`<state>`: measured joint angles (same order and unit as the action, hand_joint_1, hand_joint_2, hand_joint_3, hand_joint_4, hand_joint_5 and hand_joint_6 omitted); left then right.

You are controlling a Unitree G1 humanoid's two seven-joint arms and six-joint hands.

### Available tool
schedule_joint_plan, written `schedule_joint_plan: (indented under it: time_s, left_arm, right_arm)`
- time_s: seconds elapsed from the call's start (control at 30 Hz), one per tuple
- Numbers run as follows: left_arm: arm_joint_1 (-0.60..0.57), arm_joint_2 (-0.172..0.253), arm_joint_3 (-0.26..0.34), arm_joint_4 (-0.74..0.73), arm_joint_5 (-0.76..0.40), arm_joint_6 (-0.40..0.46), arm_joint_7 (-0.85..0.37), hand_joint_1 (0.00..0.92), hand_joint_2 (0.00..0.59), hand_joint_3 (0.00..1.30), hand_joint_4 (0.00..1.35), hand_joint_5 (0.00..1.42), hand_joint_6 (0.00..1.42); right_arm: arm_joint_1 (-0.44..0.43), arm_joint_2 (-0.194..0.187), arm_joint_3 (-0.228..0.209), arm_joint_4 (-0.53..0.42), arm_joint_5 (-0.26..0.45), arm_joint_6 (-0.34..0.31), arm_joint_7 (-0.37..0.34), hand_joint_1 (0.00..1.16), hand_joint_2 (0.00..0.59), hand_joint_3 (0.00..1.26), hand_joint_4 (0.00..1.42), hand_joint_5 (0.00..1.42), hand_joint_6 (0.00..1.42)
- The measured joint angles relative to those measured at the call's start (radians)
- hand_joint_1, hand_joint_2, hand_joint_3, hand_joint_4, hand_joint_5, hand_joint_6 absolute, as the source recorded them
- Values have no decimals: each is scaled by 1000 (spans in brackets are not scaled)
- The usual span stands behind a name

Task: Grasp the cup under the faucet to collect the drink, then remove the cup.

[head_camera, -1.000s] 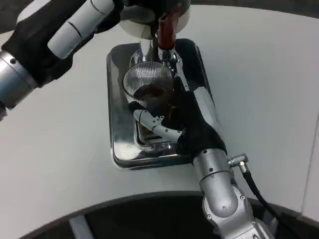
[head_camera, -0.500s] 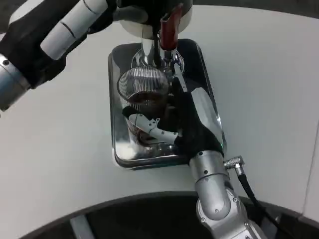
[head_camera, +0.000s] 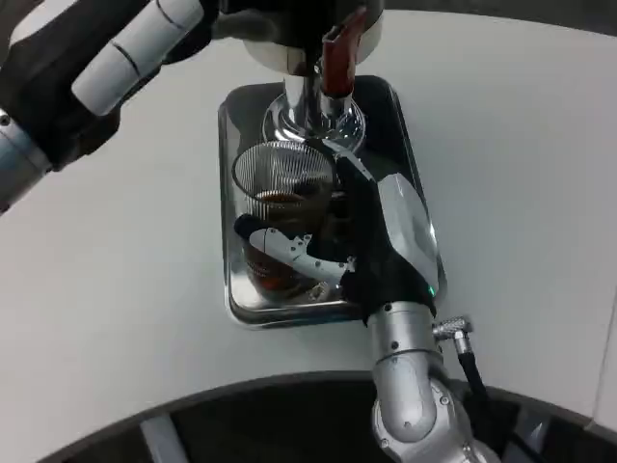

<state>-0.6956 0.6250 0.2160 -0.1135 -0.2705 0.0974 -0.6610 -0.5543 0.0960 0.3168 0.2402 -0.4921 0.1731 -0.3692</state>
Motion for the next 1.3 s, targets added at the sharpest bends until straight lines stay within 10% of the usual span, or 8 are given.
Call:
schedule_joint_plan:
  time_s: [0.67,1.3]
  left_arm:
    - [0,0,-14,2,7,-25,1,0,145,296,181,167,227]
    - [-2,-14,-21,-21,5,-85,28,0,131,274,163,170,227]
  right_arm:
    - [84,7,-30,-2,-32,-104,-178,834,234,581,816,1156,1345]
    - [208,-104,-81,-157,-29,-144,-93,925,181,703,914,1251,1424]
